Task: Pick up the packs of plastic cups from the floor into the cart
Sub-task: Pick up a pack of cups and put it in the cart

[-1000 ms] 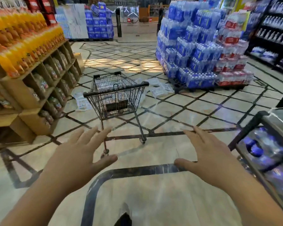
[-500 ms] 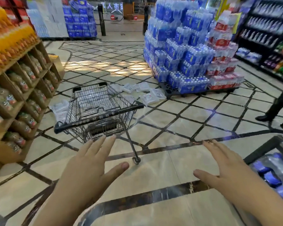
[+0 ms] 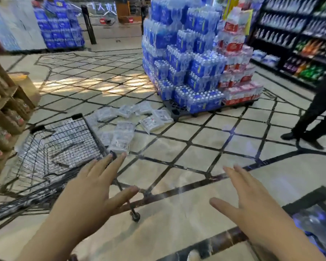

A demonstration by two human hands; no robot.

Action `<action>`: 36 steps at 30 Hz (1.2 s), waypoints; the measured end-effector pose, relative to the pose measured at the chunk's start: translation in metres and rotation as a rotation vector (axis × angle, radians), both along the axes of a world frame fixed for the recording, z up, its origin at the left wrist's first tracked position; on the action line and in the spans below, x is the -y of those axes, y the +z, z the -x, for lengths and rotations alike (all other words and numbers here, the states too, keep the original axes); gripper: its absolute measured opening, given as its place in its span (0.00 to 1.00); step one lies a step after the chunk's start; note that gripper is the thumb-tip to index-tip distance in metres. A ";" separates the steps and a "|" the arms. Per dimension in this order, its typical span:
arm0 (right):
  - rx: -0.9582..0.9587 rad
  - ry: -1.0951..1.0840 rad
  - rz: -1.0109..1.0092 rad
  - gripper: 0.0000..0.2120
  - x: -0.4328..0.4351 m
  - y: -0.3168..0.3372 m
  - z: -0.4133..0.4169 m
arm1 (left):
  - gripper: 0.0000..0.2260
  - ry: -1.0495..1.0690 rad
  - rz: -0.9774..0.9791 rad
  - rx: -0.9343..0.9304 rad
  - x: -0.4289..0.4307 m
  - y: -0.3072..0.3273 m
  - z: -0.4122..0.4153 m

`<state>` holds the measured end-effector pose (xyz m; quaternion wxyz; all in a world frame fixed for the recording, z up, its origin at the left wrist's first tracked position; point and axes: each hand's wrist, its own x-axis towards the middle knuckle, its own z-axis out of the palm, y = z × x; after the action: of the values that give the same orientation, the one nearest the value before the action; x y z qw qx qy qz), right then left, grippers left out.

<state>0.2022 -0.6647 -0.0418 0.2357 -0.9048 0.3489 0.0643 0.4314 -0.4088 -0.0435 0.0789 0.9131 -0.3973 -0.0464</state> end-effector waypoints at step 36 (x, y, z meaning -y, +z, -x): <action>0.005 0.284 -0.017 0.41 0.433 -0.013 -0.638 | 0.41 0.321 0.041 -0.063 0.390 -0.015 -0.565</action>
<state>0.8399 -1.0975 -0.0547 0.2326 -0.9431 0.2164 0.0977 0.9960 -0.7992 -0.0581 0.1162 0.9612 -0.2445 -0.0538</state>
